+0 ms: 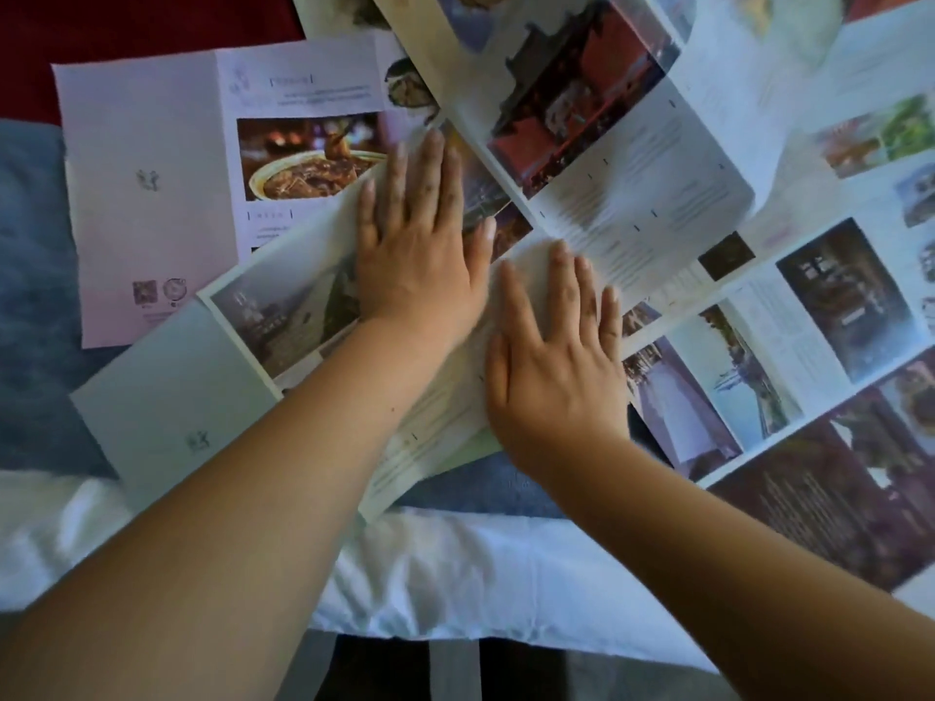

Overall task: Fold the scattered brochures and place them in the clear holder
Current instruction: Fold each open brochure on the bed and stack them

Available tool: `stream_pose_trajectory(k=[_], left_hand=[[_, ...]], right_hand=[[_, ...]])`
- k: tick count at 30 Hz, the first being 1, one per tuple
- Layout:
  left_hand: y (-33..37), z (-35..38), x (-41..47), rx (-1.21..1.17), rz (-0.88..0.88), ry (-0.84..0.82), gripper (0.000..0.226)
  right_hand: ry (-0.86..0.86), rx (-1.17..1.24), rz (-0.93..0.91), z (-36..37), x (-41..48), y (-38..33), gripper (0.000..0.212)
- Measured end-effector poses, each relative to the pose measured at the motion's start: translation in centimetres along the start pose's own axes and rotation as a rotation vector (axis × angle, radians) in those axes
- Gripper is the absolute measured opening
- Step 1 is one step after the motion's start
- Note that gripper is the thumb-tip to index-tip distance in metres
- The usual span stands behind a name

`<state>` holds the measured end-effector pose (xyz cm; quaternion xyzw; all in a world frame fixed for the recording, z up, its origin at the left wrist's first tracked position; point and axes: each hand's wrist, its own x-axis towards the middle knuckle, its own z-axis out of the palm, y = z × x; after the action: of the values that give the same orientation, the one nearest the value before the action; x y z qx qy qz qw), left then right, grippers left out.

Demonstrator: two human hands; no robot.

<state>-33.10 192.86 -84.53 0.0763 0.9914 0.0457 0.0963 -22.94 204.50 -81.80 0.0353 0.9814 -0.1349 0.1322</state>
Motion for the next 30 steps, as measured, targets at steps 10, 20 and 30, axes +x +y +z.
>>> stream_pose_trajectory(k=[10, 20, 30], left_hand=[[-4.2, 0.5, -2.8, 0.063, 0.1, 0.047, 0.072], [-10.4, -0.1, -4.2, 0.094, 0.388, 0.013, 0.07], [-8.3, -0.5, -1.4, 0.042, 0.529, 0.018, 0.069]], right_hand=[[0.165, -0.336, -0.346, -4.9, 6.6, 2.6, 0.062], [0.027, -0.462, -0.41, -2.0, 3.0, -0.6, 0.071], [0.097, -0.168, -0.179, 1.0, 2.1, 3.2, 0.064]])
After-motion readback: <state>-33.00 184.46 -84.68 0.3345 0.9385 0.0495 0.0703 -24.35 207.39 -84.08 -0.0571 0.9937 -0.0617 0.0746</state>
